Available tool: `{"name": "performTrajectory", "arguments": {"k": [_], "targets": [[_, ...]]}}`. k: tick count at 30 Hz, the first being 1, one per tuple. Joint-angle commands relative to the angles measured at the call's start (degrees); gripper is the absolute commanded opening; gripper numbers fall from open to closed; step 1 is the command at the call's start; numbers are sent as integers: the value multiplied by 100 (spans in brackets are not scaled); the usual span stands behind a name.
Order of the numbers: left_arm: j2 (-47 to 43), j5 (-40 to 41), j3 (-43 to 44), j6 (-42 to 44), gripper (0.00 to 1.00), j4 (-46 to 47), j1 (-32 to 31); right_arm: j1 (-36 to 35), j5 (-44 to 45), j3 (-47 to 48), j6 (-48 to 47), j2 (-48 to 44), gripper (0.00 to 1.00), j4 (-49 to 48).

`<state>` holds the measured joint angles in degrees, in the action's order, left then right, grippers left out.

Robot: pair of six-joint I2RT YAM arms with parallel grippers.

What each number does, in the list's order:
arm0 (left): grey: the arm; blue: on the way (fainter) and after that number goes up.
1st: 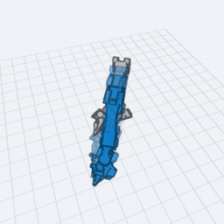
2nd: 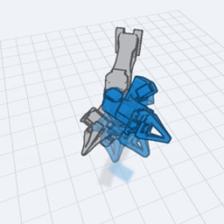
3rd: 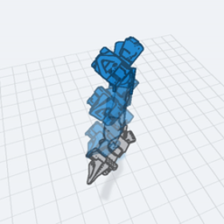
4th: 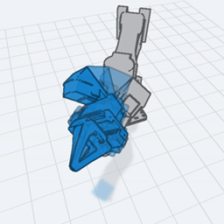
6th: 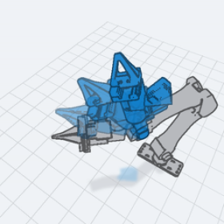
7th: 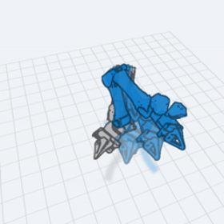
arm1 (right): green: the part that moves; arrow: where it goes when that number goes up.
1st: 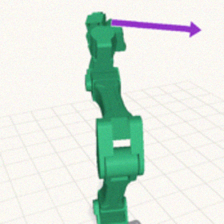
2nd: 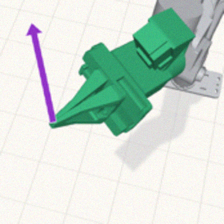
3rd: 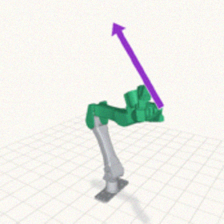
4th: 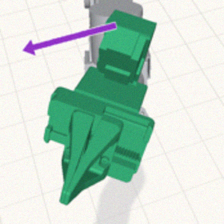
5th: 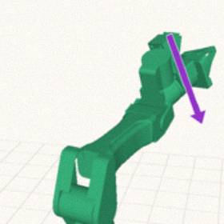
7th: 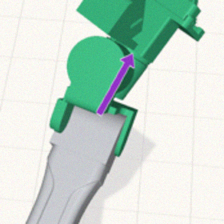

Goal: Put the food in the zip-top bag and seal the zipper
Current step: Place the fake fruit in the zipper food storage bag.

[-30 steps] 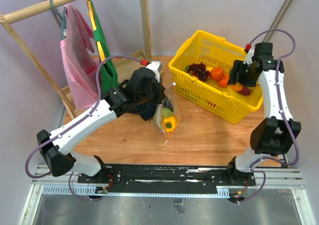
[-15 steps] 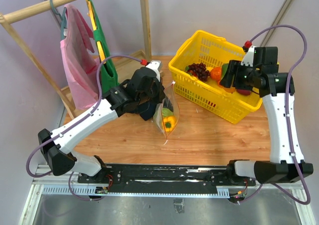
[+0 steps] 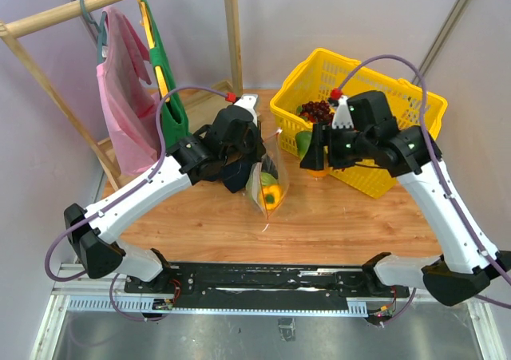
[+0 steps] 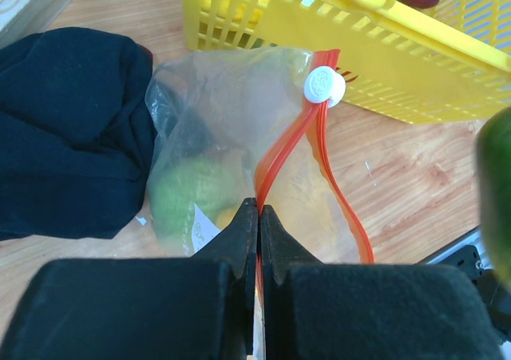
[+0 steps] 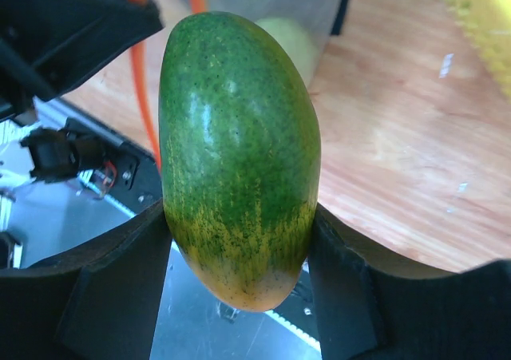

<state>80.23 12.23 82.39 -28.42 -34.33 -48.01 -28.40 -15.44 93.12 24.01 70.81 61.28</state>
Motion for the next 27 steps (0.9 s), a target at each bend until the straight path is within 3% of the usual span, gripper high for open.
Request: {"name": "performTrajectory", "arguments": {"k": [1, 6, 12, 27], "targets": [[43, 113, 233, -39, 0, 171, 11, -714, 15, 20, 582, 217, 33, 95], [54, 105, 242, -57, 0, 167, 6, -1392, 52, -25, 839, 441, 34, -113], [42, 122, 217, -101, 0, 172, 11, -1714, -91, -230, 1034, 654, 34, -172], [-147, -28, 26, -103, 0, 273, 2, -1577, 514, -376, 1082, 1111, 39, -112]]}}
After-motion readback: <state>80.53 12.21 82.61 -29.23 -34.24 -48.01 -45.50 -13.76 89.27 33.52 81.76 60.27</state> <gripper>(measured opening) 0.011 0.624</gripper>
